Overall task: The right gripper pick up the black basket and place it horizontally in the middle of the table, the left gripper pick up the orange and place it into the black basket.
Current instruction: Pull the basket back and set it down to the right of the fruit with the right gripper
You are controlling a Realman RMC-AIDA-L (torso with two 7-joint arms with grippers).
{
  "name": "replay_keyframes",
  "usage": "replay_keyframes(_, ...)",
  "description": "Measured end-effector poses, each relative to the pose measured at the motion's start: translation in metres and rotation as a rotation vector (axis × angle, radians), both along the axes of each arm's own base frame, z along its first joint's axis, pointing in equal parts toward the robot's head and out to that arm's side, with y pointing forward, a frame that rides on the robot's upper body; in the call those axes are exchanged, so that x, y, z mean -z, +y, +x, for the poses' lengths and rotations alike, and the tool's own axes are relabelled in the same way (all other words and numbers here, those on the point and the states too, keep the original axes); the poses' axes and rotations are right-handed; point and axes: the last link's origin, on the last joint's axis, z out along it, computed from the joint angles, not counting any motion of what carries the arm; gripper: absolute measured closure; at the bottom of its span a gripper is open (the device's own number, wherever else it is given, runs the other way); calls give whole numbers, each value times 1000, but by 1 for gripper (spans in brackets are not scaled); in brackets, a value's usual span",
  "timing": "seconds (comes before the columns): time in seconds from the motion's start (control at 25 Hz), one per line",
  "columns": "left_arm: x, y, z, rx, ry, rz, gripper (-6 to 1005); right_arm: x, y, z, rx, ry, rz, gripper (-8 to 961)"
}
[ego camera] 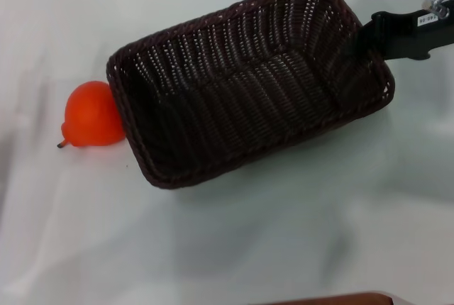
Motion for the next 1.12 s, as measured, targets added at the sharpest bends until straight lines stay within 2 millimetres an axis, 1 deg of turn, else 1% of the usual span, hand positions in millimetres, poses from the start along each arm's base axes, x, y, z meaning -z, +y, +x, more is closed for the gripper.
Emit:
replay_keyframes(0.2, 0, 0, 0, 0, 0, 2, 96, 4, -3, 13, 37, 26, 22, 728)
replay_keyframes(0.48, -1, 1, -2, -15, 0, 3, 97, 20, -7, 20, 43, 77, 33, 730)
replay_keyframes(0.64, -1, 2, -2, -14, 1, 3, 97, 30, -8, 21, 16, 104, 11, 731)
replay_keyframes(0.84, -2, 2, -2, -15, 1, 5, 97, 37, -10, 27, 47, 128, -10, 737)
replay_keyframes(0.96, -3, 2, -3, -15, 4, 5, 96, 37, -14, 30, 60, 133, -21, 745)
replay_keyframes(1.12, -4, 2, -4, -15, 7, 7, 96, 32, -16, 29, 59, 137, -30, 589)
